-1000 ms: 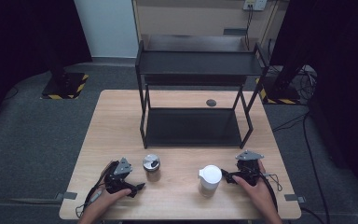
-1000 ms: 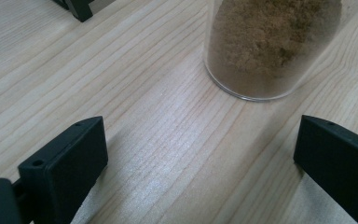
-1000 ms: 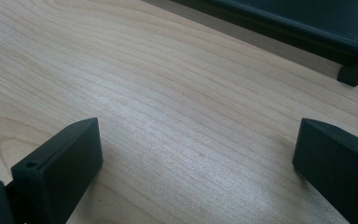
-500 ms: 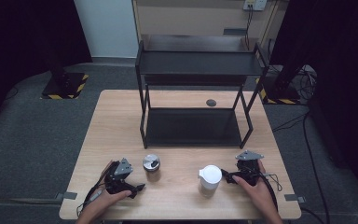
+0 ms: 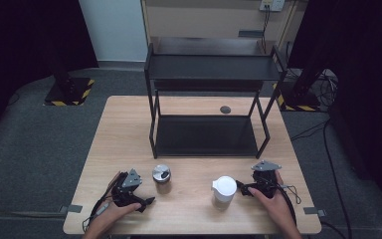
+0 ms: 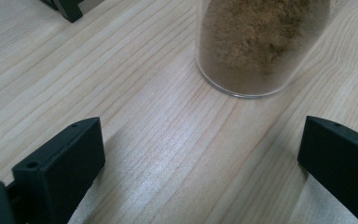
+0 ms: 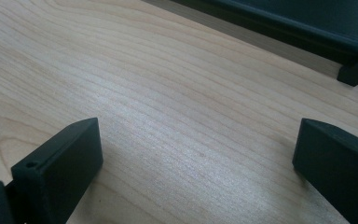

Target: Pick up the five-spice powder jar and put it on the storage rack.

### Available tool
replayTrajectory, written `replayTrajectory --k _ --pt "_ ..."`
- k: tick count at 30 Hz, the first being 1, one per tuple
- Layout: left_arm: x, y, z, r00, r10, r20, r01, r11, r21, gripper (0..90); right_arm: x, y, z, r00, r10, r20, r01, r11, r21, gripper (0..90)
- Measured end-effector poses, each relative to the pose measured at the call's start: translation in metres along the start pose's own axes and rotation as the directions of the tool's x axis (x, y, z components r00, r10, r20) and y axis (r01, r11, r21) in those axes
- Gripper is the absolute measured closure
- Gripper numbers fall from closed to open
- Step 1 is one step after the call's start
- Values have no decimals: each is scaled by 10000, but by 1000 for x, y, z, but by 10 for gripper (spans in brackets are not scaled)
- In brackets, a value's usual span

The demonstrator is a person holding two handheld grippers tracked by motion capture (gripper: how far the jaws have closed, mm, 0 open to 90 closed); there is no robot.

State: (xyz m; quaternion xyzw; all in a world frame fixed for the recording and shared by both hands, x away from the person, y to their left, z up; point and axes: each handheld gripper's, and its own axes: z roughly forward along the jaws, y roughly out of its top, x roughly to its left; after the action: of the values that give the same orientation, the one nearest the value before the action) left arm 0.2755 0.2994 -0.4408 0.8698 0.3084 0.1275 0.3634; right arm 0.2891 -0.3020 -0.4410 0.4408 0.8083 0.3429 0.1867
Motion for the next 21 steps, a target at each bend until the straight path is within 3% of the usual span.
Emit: replayTrajectory --k 11,21 --pt "-2 0 0 9997 227 40 -226 9995 -225 12 0 0 0 10000 4 5 -4 10000 -4 21" --pt "-7 6 2 9981 522 331 -503 9972 -548 24 0 0 0 10000 6 3 -6 10000 -4 21"
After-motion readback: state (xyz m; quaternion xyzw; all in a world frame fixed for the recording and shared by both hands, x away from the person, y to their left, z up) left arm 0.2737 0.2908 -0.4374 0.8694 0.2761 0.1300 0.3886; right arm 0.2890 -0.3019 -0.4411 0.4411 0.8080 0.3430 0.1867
